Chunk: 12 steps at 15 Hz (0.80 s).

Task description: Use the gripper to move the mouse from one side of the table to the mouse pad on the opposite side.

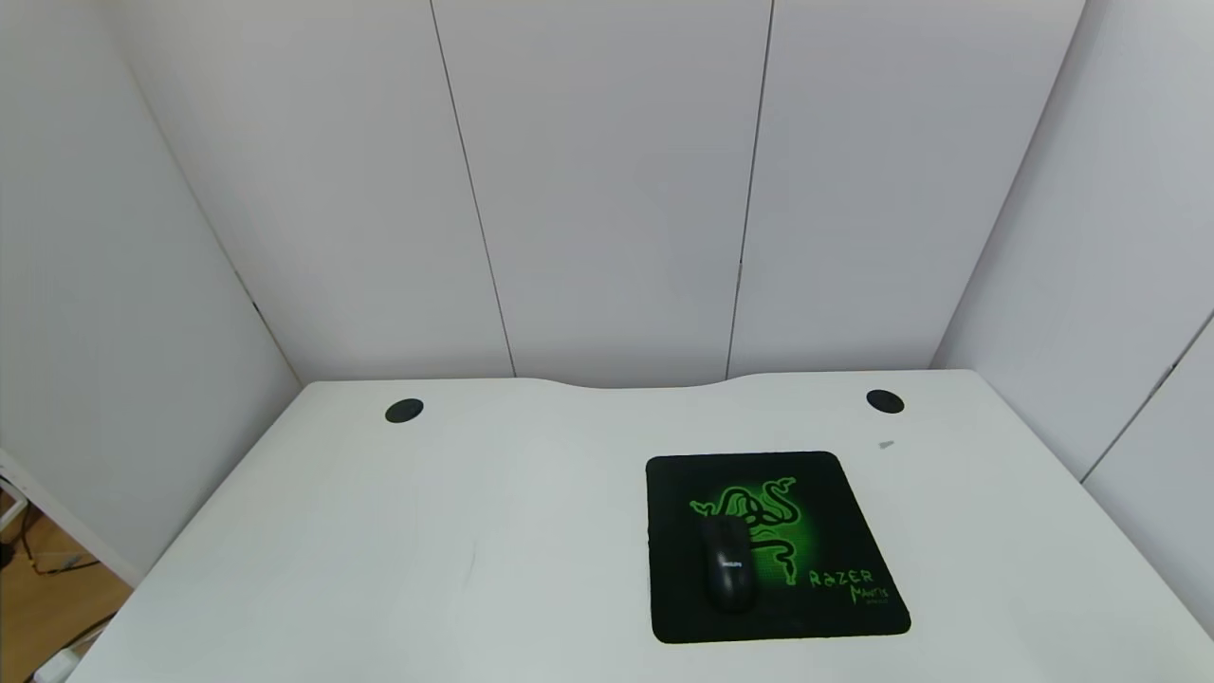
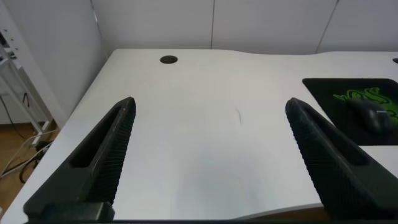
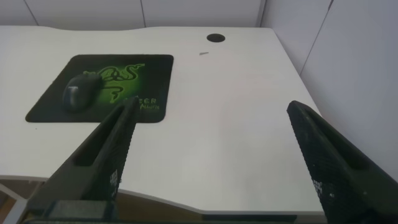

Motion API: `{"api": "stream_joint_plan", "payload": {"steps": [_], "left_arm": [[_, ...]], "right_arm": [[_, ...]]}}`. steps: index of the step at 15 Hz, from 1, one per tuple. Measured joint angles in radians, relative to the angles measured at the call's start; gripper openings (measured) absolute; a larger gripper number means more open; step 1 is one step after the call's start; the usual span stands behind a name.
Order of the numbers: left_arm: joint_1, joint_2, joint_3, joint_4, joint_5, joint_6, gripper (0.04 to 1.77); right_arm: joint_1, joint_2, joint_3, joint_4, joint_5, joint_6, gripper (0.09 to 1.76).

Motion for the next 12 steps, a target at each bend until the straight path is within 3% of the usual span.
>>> {"api": "stream_joint_plan", "payload": {"steps": [2,12], "left_arm": [[0.0,0.0,0.006,0.076,-0.017,0.009,1.72],[0.0,0.001,0.008,0.07,-0.029,0.008,1.72]], "right_arm": [[0.0,0.0,0.0,0.0,0.0,0.0,1.71],[0.0,0.0,0.0,0.0,0.0,0.0,1.71]]}}
